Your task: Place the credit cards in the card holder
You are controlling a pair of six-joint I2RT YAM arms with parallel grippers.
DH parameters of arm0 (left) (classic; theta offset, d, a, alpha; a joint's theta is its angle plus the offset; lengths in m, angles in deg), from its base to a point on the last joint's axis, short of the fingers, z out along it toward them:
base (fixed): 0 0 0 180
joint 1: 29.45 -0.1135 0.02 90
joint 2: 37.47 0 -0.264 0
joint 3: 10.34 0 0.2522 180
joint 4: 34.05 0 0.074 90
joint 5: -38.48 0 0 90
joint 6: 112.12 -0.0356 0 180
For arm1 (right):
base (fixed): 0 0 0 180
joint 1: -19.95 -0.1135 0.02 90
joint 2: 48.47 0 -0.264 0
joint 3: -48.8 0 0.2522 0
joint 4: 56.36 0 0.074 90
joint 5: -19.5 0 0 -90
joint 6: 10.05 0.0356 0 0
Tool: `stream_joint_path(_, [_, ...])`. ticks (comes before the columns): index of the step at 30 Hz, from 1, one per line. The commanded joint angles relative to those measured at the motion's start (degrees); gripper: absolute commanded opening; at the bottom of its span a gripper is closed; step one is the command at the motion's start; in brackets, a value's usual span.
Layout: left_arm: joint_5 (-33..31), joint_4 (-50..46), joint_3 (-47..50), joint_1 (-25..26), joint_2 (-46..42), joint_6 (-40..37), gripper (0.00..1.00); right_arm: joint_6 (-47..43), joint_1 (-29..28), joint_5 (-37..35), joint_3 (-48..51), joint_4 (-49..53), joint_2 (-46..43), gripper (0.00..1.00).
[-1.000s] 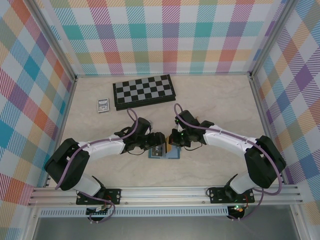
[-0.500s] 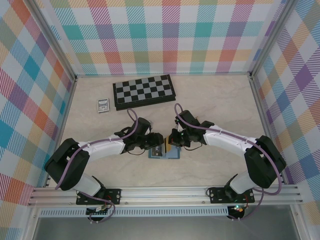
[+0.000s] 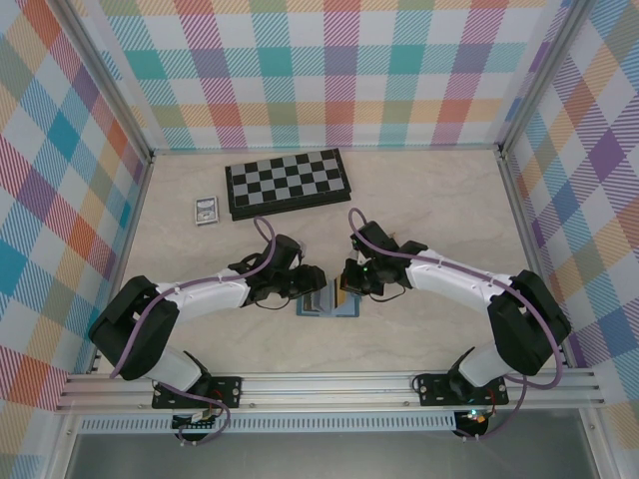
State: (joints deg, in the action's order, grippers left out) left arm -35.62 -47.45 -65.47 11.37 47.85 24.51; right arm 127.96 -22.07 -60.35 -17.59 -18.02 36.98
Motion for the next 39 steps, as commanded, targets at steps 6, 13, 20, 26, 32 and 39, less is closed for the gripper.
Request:
stream_joint_path(6, [-0.52,-1.79,0.22,0.72,-1.9,-1.89,0.56,-0.28,0.27,-2.59,-2.05,3.81,0.24,0.0])
stream_joint_path(13, [-3.49,-6.61,-0.89,0.69,-2.5,-3.61,0.64,-0.55,0.29,-4.77,-2.65,5.87,-0.64,0.0])
stream_joint_path(20, [-0.87,-5.54,-1.29,0.67,-5.83,-4.95,0.73,-2.33,0.27,-12.77,-4.83,12.71,-4.99,0.0])
stream_joint_path(26, [3.6,-6.24,-5.78,0.71,-2.1,-6.26,0.74,-1.94,0.29,-13.58,-5.33,13.29,-6.44,0.0])
stream_joint_path(32, [-7.69,-15.71,-6.77,-0.49,-5.11,-5.51,0.74,-3.5,0.3,-8.25,-1.73,4.67,-9.99,0.0])
stream_joint_path(39, [-5.52,-17.41,-3.45,-4.34,-3.42,-2.69,0.67,-0.07,0.18,4.09,4.38,-12.54,-5.49,0.0])
